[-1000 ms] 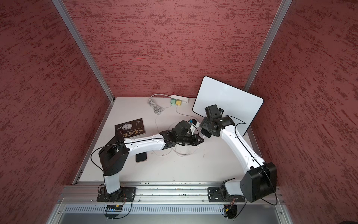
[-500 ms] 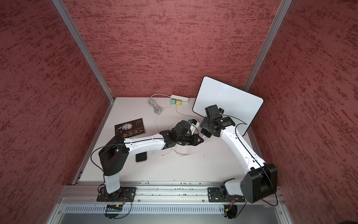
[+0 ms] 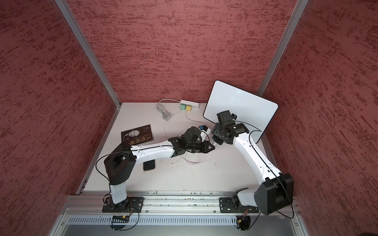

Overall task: Unplug the charging cable from the phone
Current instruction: Remove the charging cable from the phone.

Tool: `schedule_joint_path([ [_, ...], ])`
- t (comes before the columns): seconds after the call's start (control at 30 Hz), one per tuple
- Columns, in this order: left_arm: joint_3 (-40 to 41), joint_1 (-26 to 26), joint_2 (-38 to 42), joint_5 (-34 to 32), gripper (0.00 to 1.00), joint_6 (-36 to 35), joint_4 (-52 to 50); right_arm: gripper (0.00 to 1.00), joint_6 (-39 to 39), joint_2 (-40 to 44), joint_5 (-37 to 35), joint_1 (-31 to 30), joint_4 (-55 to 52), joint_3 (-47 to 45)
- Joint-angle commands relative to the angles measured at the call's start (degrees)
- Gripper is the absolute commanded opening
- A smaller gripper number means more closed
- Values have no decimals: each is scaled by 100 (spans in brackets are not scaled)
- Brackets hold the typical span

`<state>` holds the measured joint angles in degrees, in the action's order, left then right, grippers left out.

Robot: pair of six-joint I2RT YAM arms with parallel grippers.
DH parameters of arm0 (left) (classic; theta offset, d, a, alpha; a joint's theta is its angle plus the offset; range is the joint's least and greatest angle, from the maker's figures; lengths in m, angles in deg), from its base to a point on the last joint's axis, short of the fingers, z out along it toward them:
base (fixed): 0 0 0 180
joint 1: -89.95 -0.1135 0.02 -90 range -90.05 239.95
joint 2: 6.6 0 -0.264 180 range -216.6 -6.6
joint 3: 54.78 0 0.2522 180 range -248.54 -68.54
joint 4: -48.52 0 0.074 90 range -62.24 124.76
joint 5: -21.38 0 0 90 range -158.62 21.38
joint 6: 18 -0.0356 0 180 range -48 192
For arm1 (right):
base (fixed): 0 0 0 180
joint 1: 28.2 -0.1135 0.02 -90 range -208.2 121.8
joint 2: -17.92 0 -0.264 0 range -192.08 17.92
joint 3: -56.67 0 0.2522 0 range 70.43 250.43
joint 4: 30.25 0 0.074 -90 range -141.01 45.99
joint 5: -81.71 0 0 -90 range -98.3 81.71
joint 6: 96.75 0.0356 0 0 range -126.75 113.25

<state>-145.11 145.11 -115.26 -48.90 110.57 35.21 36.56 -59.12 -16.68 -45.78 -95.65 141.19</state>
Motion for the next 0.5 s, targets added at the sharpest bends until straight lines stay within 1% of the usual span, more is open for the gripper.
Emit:
schedule_joint_path([
  [0.0,46,-150,-64,-132,11,-53,-124,31,2,207,-2,-26,22,188],
  [0.47,159,-150,-72,-108,11,-100,-107,31,-107,199,54,-20,-90,377],
])
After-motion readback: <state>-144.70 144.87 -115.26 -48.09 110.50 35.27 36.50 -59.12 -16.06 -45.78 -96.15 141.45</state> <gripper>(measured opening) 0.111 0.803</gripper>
